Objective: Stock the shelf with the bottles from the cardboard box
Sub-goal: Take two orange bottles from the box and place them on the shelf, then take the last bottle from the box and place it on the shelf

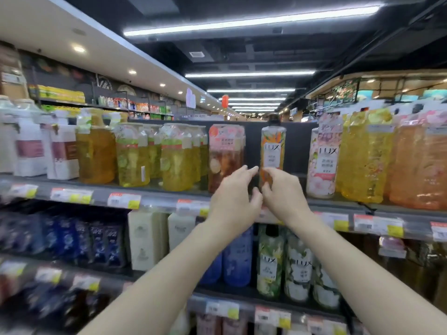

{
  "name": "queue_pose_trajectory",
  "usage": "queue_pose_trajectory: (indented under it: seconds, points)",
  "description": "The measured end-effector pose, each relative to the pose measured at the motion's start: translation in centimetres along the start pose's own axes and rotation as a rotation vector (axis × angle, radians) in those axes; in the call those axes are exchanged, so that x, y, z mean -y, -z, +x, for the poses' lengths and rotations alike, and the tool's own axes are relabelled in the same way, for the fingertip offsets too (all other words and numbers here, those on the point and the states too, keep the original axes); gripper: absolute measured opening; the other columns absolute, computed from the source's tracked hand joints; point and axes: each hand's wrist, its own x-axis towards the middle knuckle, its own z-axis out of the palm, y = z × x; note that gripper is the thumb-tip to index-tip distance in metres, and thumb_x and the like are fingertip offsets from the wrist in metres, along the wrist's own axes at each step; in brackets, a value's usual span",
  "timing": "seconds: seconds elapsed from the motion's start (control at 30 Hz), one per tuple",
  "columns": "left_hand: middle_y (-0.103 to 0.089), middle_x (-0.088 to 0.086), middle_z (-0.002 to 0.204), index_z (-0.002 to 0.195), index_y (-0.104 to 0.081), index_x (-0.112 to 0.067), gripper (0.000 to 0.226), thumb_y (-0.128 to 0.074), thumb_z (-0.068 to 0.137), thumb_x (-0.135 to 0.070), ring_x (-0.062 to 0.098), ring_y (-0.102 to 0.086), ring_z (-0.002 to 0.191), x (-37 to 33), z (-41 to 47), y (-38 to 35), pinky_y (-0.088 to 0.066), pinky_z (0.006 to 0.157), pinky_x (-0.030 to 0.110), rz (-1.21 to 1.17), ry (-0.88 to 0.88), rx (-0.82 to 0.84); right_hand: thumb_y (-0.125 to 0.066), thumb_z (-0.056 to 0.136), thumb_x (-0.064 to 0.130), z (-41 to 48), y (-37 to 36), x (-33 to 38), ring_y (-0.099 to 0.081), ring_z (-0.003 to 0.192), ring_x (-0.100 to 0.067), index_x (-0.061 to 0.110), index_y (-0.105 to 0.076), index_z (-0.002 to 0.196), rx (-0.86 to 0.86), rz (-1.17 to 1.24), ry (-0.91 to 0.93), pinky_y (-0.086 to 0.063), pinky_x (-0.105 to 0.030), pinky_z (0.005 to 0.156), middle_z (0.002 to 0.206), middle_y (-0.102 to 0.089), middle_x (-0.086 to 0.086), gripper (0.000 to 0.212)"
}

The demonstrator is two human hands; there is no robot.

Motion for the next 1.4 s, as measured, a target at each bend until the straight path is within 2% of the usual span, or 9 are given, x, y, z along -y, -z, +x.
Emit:
queue_pose_trajectory:
  seconds: [0.1, 0.23, 0.43, 0.6, 0.8, 0.9, 1.07, 1.2, 1.4]
  points:
    - [-0.047, 0.011, 0.16, 0.155, -0.049, -0.016, 0.059, -0.056, 0.096, -0.014, 0.025, -0.041, 0.149, 2.8, -4.5, 4.2, -0.032, 0.122, 0.036, 0.218, 0.027, 0.05, -0.054, 0.093, 0.011, -3.3, -1.4, 4.3, -0.06, 0.128, -0.032, 0.011, -0.061, 0.141, 0.121, -0.095, 0.096, -0.049, -0.043, 0.106, 0.139, -0.065, -0.01, 0.048]
    - [-0.054, 0.02, 0.151, 0.149, -0.055, -0.009, 0.06, -0.062, 0.089, -0.015, 0.038, -0.054, 0.137, 7.1, -9.8, 11.8, -0.043, 0.112, 0.046, 0.491, 0.053, 0.036, -0.052, 0.095, 0.019, -7.4, -4.5, 12.1, -0.056, 0.131, -0.031, 0.017, -0.058, 0.144, 0.287, -0.122, 0.198, -0.049, -0.042, 0.103, 0.144, -0.061, -0.006, 0.048]
    - [-0.034, 0.016, 0.165, 0.161, -0.032, -0.018, 0.068, -0.049, 0.097, -0.032, 0.034, -0.041, 0.145, 13.2, -22.2, 26.9, -0.034, 0.118, 0.045, 0.835, 0.3, 0.219, -0.05, 0.096, 0.021, -15.9, -12.1, 26.6, -0.053, 0.134, -0.028, 0.018, -0.051, 0.149, 0.458, -0.084, 0.348, -0.048, -0.039, 0.1, 0.149, -0.056, -0.006, 0.053]
    - [-0.047, 0.015, 0.151, 0.155, -0.037, -0.02, 0.07, -0.045, 0.089, -0.04, 0.038, -0.052, 0.131, 18.3, -34.3, 39.5, -0.04, 0.109, 0.047, 1.018, 0.553, 0.327, -0.051, 0.098, 0.023, -25.4, -19.8, 38.9, -0.05, 0.135, -0.029, 0.013, -0.052, 0.142, 0.611, -0.064, 0.483, -0.05, -0.042, 0.1, 0.145, -0.056, -0.008, 0.045]
    - [-0.054, 0.013, 0.136, 0.142, -0.046, -0.019, 0.059, -0.051, 0.089, -0.046, 0.039, -0.058, 0.123, 23.7, -46.5, 49.3, -0.044, 0.104, 0.048, 1.03, 0.864, 0.333, -0.054, 0.094, 0.025, -34.9, -28.7, 49.4, -0.053, 0.124, -0.032, 0.011, -0.055, 0.131, 0.755, -0.07, 0.636, -0.05, -0.041, 0.096, 0.13, -0.058, -0.01, 0.04]
    - [-0.054, 0.016, 0.142, 0.145, -0.045, -0.018, 0.06, -0.05, 0.091, -0.044, 0.038, -0.058, 0.124, 27.4, -51.8, 51.9, -0.042, 0.105, 0.046, 1.03, 0.991, 0.374, -0.054, 0.094, 0.025, -38.6, -33.1, 53.6, -0.053, 0.125, -0.032, 0.011, -0.056, 0.126, 0.789, -0.123, 0.715, -0.045, -0.039, 0.097, 0.13, -0.059, -0.011, 0.035]
    - [-0.054, 0.014, 0.144, 0.15, -0.042, -0.016, 0.066, -0.047, 0.091, -0.046, 0.037, -0.053, 0.131, 35.1, -58.1, 54.9, -0.037, 0.112, 0.047, 1.023, 1.113, 0.479, -0.057, 0.091, 0.029, -42.4, -42.8, 58.3, -0.053, 0.127, -0.031, 0.011, -0.052, 0.134, 0.862, -0.12, 0.768, -0.044, -0.039, 0.1, 0.133, -0.059, -0.012, 0.046]
    - [-0.051, 0.015, 0.148, 0.154, -0.038, -0.016, 0.07, -0.047, 0.092, -0.046, 0.039, -0.05, 0.135, 42.8, -59.6, 56.4, -0.032, 0.118, 0.05, 0.997, 1.156, 0.577, -0.057, 0.094, 0.027, -43.5, -52.0, 60.1, -0.055, 0.127, -0.032, 0.01, -0.053, 0.13, 0.971, -0.093, 0.707, -0.044, -0.041, 0.103, 0.133, -0.061, -0.012, 0.04]
    - [-0.054, 0.014, 0.145, 0.148, -0.044, -0.016, 0.06, -0.047, 0.095, -0.045, 0.038, -0.053, 0.13, 58.4, -59.7, 55.2, -0.039, 0.111, 0.044, 0.84, 1.226, 0.786, -0.051, 0.097, 0.019, -44.0, -66.0, 58.6, -0.056, 0.126, -0.036, 0.01, -0.053, 0.13, 1.257, -0.144, 0.491, -0.047, -0.042, 0.098, 0.133, -0.059, -0.014, 0.034]
